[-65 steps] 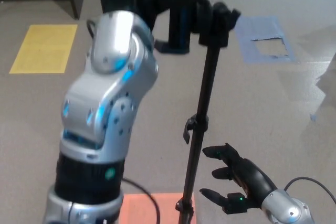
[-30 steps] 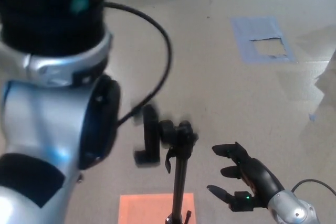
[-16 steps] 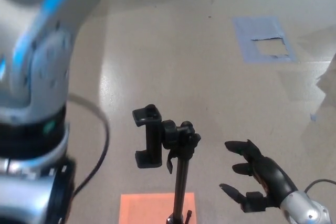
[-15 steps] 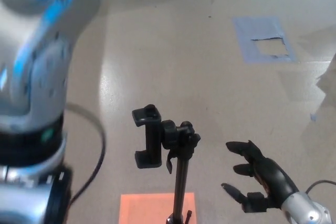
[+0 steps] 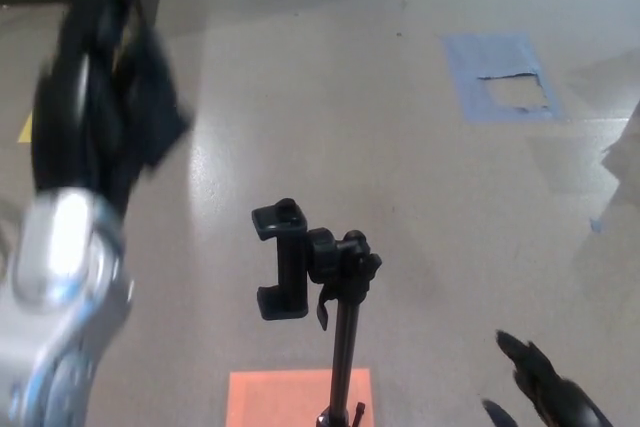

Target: A phone stand is kept on the floor and the robot uses both its hands to grab it and uses its left hand to extend the phone stand by pulling it upwards

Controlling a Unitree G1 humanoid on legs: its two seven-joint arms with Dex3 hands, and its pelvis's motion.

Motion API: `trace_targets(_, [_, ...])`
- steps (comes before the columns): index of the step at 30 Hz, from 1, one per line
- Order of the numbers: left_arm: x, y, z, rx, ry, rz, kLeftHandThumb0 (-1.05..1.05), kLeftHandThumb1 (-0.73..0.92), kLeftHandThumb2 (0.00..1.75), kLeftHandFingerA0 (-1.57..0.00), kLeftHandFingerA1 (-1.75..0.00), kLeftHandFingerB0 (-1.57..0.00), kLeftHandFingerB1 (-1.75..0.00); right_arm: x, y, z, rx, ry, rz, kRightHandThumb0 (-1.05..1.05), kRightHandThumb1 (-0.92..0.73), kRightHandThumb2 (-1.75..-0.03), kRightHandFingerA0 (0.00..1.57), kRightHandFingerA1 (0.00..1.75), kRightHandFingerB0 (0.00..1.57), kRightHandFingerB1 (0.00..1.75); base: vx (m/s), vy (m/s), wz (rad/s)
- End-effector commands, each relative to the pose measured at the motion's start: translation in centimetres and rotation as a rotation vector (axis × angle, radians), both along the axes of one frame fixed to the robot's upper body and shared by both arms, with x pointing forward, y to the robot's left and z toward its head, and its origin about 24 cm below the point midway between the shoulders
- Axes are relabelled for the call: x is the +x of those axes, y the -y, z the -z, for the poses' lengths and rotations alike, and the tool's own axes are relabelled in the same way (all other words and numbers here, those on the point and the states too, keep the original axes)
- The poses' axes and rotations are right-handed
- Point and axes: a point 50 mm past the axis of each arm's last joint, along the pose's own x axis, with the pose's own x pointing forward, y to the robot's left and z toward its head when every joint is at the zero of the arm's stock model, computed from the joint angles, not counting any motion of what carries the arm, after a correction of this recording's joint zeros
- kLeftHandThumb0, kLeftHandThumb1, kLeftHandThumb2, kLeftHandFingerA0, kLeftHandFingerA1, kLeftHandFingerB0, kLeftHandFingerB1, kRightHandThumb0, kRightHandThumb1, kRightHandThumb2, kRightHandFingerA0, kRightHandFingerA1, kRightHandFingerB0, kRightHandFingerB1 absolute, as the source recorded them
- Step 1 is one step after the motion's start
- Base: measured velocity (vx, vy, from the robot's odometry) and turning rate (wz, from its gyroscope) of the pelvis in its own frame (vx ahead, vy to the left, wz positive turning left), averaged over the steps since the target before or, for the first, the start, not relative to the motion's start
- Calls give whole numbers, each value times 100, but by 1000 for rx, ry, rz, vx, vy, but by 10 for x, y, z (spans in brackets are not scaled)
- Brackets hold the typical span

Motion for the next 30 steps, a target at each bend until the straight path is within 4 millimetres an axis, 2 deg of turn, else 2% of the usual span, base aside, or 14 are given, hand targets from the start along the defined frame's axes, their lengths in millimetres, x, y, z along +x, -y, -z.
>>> trace_targets(1, [-233, -78, 155, 249, -264, -271, -81, 88, 71, -12, -26, -17, -28, -99, 63, -42, -258, 303, -52, -105, -92, -92, 0, 0, 0, 7, 0, 0, 0])
trace_targets(2, [-236, -73, 160, 244, -283, -272, -76, 72, 109, -2, -40, -9, -43, -102, 64, -40, -269, 293, -63, -105, -92, -78, 0, 3, 0, 9, 0, 0, 0])
trace_targets(3, [-238, -70, 161, 228, -276, -275, -36, 52, 110, 0, -50, 0, -47, -104, 64, -36, -276, 275, -67, -105, -92, -76, 0, 2, 0, 7, 0, 0, 0])
trace_targets(6, [-250, -65, 158, 232, -295, -250, -36, 51, 109, 0, -50, 0, -47, -114, 62, -32, -268, 245, -65, -105, -92, -86, 0, 0, 0, 0, 0, 0, 0])
trace_targets(7, [-254, -63, 157, 223, -301, -230, -87, 75, 106, -4, -37, -11, -41, -116, 62, -33, -268, 242, -66, -105, -92, -86, 0, 0, 0, 0, 0, 0, 0])
trace_targets(10, [-259, -65, 156, 225, -300, -221, -82, 87, 67, -14, -27, -15, -26, -116, 62, -27, -266, 229, -43, -105, -92, -82, 0, 0, 0, 0, 0, 0, 0])
trace_targets(12, [-260, -68, 153, 280, -272, -223, -37, 44, 105, -1, -50, 0, -47, -115, 62, -27, -279, 241, -35, -105, -92, -79, 0, 0, 0, 0, 0, 0, 0])
trace_targets(13, [-260, -69, 152, 302, -259, -219, -84, 70, 101, -7, -40, -11, -40, -114, 62, -28, -287, 248, -34, -105, -92, -75, 0, 0, 0, 0, 0, 0, 0])
trace_targets(14, [-259, -70, 151, 312, -255, -215, -37, 43, 105, 0, -50, 0, -47, -112, 62, -28, -291, 251, -35, -105, -92, -69, 0, 0, 0, 0, 0, 0, 0])
trace_targets(21, [-255, -71, 151, 274, -244, -224, -38, 40, 103, 0, -49, 0, -46, -105, 60, -29, -299, 263, -21, -105, -77, -68, 0, 0, 0, 0, 0, 0, 0])
trace_targets(22, [-254, -71, 151, 271, -244, -226, -38, 41, 103, 0, -49, 0, -46, -104, 60, -29, -297, 267, -17, -104, -65, -116, 0, 49, 0, 59, 0, 0, 0])
trace_targets(23, [-253, -72, 151, 270, -241, -226, -38, 41, 103, 0, -49, 0, -46, -104, 59, -30, -295, 272, -13, -104, -65, -116, 0, 49, 0, 59, 0, 0, 0])
trace_targets(24, [-252, -72, 151, 269, -241, -224, -38, 41, 103, 0, -49, 0, -47, -103, 59, -30, -303, 279, -14, -105, -76, -68, 0, 0, 0, 0, 0, 0, 0])
trace_targets(30, [-253, -74, 153, 268, -247, -227, -38, 41, 103, 0, -49, 0, -47, -102, 59, -29, -321, 269, -18, -105, -68, -67, 0, 0, 0, 0, 0, 0, 0])
